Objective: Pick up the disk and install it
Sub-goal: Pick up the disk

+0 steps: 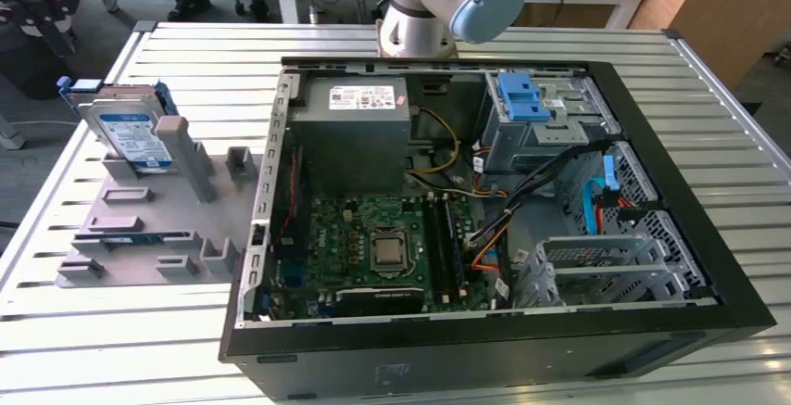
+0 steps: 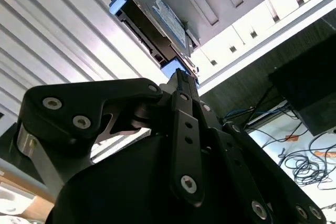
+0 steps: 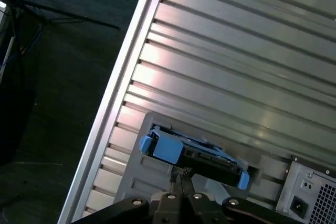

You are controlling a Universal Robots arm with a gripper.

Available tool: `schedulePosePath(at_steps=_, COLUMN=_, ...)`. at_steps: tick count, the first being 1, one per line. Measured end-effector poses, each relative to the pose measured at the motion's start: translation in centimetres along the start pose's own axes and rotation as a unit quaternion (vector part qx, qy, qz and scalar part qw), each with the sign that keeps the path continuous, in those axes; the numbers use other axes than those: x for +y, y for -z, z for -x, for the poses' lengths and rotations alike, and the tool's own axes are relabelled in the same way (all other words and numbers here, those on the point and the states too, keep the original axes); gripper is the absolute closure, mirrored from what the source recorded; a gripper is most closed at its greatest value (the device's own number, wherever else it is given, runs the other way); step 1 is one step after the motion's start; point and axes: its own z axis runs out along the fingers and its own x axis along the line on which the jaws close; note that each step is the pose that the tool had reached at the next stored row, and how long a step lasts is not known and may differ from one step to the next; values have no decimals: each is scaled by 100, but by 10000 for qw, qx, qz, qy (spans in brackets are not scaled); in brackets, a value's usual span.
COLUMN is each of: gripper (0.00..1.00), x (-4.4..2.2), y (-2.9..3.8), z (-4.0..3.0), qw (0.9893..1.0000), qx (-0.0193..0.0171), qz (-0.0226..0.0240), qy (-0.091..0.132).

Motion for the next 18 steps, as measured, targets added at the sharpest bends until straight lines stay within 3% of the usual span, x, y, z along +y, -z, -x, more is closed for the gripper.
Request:
schedulePosePath(at_steps=5, gripper=89, x=0, y=-1, z=0, qw=9991, qx=18, qz=6, qy=430)
schedulePosePath(at_steps=11, gripper=89, x=0, y=-2, z=0, qw=9960, qx=39, qz=13, qy=894)
schedulePosePath(at_steps=14, gripper=89, x=0, y=-2, z=0, qw=9937, qx=49, qz=16, qy=1118)
schedulePosePath(at_steps=16, gripper=89, x=0, y=-3, z=0, qw=9903, qx=60, qz=20, qy=1391)
schedulePosePath(at_steps=18, gripper=89, x=0, y=-3, z=0, qw=9884, qx=66, qz=21, qy=1519)
